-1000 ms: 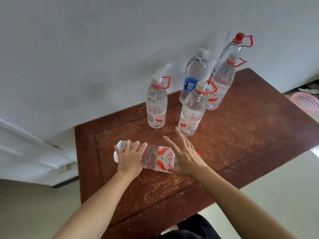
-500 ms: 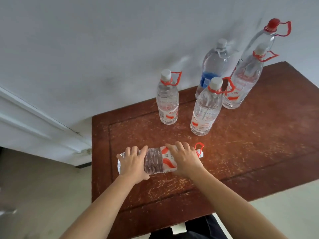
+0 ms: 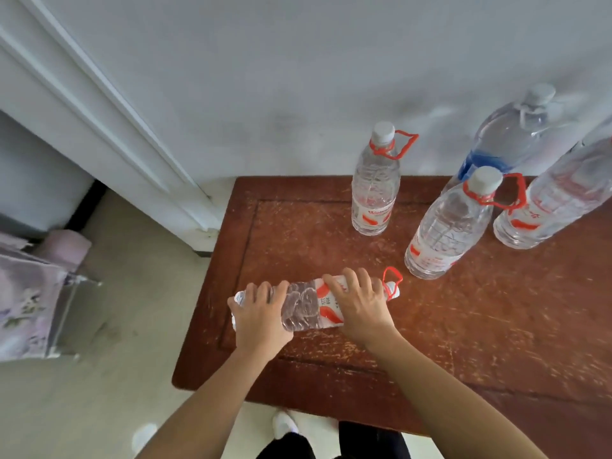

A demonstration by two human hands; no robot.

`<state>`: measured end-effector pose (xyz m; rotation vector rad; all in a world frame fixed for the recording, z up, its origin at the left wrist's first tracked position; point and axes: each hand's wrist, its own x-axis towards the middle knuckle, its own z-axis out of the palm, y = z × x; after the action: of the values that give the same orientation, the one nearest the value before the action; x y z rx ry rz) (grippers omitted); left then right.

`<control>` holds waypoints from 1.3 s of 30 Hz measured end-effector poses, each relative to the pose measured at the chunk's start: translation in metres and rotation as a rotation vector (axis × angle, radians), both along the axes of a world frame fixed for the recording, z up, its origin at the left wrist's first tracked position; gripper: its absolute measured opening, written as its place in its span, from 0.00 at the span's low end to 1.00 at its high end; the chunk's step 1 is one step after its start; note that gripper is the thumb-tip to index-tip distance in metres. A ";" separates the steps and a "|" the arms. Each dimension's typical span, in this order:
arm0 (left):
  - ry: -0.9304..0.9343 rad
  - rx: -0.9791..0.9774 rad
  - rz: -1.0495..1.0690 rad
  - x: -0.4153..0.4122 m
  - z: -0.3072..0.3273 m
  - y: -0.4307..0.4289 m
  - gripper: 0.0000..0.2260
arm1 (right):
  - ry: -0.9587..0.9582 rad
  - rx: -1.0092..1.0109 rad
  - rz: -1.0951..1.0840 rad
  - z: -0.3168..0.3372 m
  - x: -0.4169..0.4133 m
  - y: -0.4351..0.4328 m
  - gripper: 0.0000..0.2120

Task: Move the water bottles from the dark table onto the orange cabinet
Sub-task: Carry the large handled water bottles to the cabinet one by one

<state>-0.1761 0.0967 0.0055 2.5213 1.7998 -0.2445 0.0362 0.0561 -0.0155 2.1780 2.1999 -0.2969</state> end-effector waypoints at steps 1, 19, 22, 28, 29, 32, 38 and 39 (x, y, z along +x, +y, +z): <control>-0.002 0.006 0.033 -0.005 0.001 -0.009 0.40 | -0.007 0.010 0.023 -0.001 -0.005 -0.001 0.45; 0.067 0.495 0.775 -0.340 0.116 -0.298 0.32 | 0.127 0.452 0.794 0.137 -0.379 -0.132 0.43; 0.113 0.562 0.972 -0.406 0.135 -0.399 0.30 | 0.203 0.529 0.989 0.162 -0.470 -0.204 0.43; 0.151 0.633 1.325 -0.479 0.172 -0.575 0.38 | 0.390 0.606 1.340 0.203 -0.610 -0.337 0.40; 0.129 0.630 1.408 -0.488 0.173 -0.600 0.42 | 0.424 0.653 1.405 0.207 -0.630 -0.359 0.39; 0.148 0.654 1.533 -0.508 0.177 -0.662 0.48 | 0.434 0.636 1.517 0.212 -0.681 -0.411 0.39; 0.241 0.584 1.844 -0.551 0.161 -0.795 0.45 | 0.478 0.545 1.827 0.195 -0.789 -0.542 0.38; 0.259 0.561 1.898 -0.560 0.156 -0.817 0.44 | 0.495 0.513 1.873 0.188 -0.808 -0.566 0.38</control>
<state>-0.7360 -0.7202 0.1611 -0.0989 3.5066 0.0686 -0.7716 -0.5099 0.1728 -0.7188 3.4988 -0.1171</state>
